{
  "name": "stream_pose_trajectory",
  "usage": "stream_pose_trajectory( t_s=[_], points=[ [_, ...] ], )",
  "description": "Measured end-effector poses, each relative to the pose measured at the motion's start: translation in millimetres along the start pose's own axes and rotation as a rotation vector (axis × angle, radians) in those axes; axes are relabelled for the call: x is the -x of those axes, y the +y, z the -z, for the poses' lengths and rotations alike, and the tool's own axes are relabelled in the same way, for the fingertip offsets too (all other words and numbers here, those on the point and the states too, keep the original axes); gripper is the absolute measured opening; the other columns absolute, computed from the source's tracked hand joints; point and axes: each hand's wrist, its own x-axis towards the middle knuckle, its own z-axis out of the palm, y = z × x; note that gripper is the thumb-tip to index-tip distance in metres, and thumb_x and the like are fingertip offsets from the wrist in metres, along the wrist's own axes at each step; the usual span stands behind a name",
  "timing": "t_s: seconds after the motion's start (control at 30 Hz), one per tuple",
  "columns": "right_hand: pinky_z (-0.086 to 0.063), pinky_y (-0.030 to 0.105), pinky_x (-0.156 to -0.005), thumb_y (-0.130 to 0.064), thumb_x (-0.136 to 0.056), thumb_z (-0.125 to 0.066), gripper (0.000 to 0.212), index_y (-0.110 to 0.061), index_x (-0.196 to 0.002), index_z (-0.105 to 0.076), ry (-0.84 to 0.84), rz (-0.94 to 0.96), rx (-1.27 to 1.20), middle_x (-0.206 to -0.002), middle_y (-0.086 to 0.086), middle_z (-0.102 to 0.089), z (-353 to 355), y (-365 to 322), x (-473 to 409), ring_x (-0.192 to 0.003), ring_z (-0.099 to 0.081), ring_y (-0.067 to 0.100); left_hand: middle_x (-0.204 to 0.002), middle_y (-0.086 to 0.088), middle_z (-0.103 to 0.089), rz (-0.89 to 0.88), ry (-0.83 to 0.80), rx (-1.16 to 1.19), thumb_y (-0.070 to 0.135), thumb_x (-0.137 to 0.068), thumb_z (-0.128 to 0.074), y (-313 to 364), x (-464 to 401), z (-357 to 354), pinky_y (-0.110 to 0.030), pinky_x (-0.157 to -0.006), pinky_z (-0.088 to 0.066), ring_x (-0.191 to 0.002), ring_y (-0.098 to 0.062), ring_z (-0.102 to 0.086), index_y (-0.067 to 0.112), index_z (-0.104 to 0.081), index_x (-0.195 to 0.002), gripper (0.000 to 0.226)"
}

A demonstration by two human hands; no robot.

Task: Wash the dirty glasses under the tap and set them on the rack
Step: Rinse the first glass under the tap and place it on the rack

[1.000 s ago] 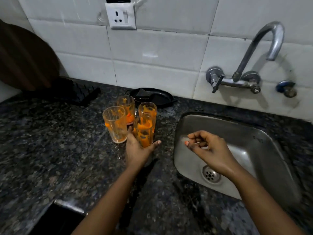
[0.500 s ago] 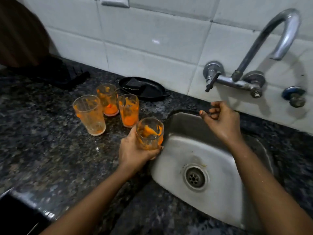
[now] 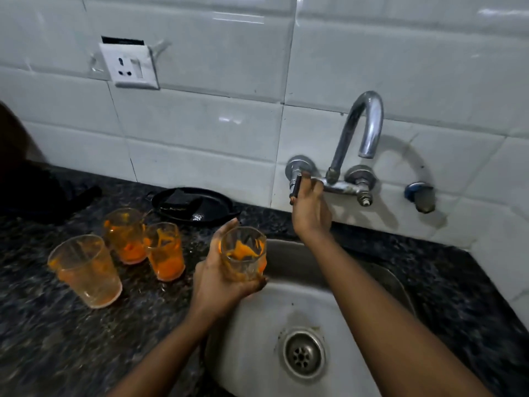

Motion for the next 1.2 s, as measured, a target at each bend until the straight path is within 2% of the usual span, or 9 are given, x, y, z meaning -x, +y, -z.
stream_pose_trajectory(
  t_s=[0.17,0.33,0.5,0.6,0.67,0.77,0.9,1.03,1.2],
  points=[
    [-0.042,0.05,-0.089,-0.009,-0.094,-0.038,0.045,-0.012,-0.137,-0.027,-0.058,0.076,0.136,-0.144,0.02,-0.028,4.0,-13.6,-2.8,-0.123,-0.039,0.038,-0.087,0.041,-0.062,0.073,-0.03,-0.036,0.036,-0.043,-0.088,-2.4,11.1,-4.4,-0.008,-0.076,-0.049,-0.084,0.017,-0.061,0.064,-0.031,-0.12,0.1],
    [-0.035,0.05,-0.1,-0.006,-0.091,-0.045,0.058,-0.013,-0.143,-0.021,-0.03,0.234,0.353,-0.151,0.018,-0.019,5.1,-10.4,5.2,-0.138,-0.022,0.033,-0.101,0.021,-0.063,0.153,-0.133,-0.088,0.049,-0.036,-0.08,-3.3,17.6,-18.9,-0.035,-0.089,-0.053,-0.1,-0.01,-0.063,0.057,-0.034,-0.12,0.096],
    [-0.041,0.036,-0.101,0.002,-0.091,-0.045,0.048,-0.004,-0.138,-0.037,-0.078,0.026,-0.175,-0.136,0.017,-0.047,18.5,41.1,71.5,-0.122,-0.047,0.029,-0.089,0.015,-0.061,0.27,-0.2,-0.107,0.032,-0.041,-0.09,-10.5,27.0,-45.9,-0.023,-0.077,-0.046,-0.095,-0.014,-0.062,0.032,-0.05,-0.111,0.08],
    [-0.048,0.038,-0.087,0.008,-0.086,-0.048,0.029,0.0,-0.112,-0.06,-0.118,-0.121,-0.41,-0.109,0.019,-0.065,24.3,75.0,124.5,-0.102,-0.061,0.03,-0.104,0.005,-0.063,0.326,-0.267,-0.092,0.025,-0.044,-0.09,-11.7,37.4,-76.7,-0.02,-0.08,-0.041,-0.102,-0.014,-0.059,0.023,-0.049,-0.12,0.086],
    [-0.05,0.038,-0.082,0.011,-0.084,-0.047,0.026,0.001,-0.102,-0.064,-0.156,-0.171,-0.447,-0.098,0.018,-0.069,22.8,93.7,152.6,-0.093,-0.063,0.029,-0.101,0.006,-0.061,0.373,-0.311,-0.066,0.019,-0.048,-0.089,-9.4,44.9,-97.3,-0.022,-0.082,-0.043,-0.101,-0.014,-0.058,0.024,-0.049,-0.109,0.073],
    [-0.048,0.025,-0.088,0.016,-0.081,-0.047,0.037,0.0,-0.11,-0.062,-0.25,-0.259,-0.446,-0.107,0.014,-0.067,18.6,123.1,180.3,-0.101,-0.062,0.024,-0.098,0.005,-0.063,0.428,-0.365,-0.045,0.017,-0.047,-0.089,-8.1,52.9,-127.7,-0.036,-0.087,-0.052,-0.097,-0.018,-0.061,0.028,-0.048,-0.101,0.069],
    [-0.049,0.028,-0.09,0.005,-0.077,-0.062,0.043,-0.003,-0.119,-0.057,-0.402,-0.354,-0.358,-0.117,0.012,-0.064,13.2,153.6,194.0,-0.106,-0.06,0.023,-0.105,-0.002,-0.064,0.474,-0.366,-0.021,0.017,-0.043,-0.09,-7.8,53.4,-151.5,-0.041,-0.087,-0.053,-0.099,-0.022,-0.06,0.024,-0.05,-0.105,0.074],
    [-0.047,0.032,-0.092,-0.013,-0.067,-0.081,0.074,-0.01,-0.131,-0.045,-0.583,-0.338,-0.32,-0.129,0.009,-0.055,7.4,157.5,193.7,-0.118,-0.053,0.025,-0.112,-0.008,-0.063,0.483,-0.505,0.149,0.02,-0.035,-0.087,-6.2,47.5,-155.3,-0.046,-0.091,-0.053,-0.104,-0.025,-0.061,0.02,-0.049,-0.114,0.088],
    [-0.053,0.034,-0.085,-0.016,-0.061,-0.084,0.066,-0.014,-0.117,-0.049,-0.617,-0.382,-0.507,-0.112,0.006,-0.062,-0.7,141.4,186.9,-0.103,-0.059,0.024,-0.113,-0.019,-0.063,0.532,-0.611,0.365,0.004,-0.042,-0.081,-10.6,36.3,-153.0,-0.039,-0.085,-0.055,-0.105,-0.029,-0.063,0.01,-0.046,-0.12,0.086]
  ],
)
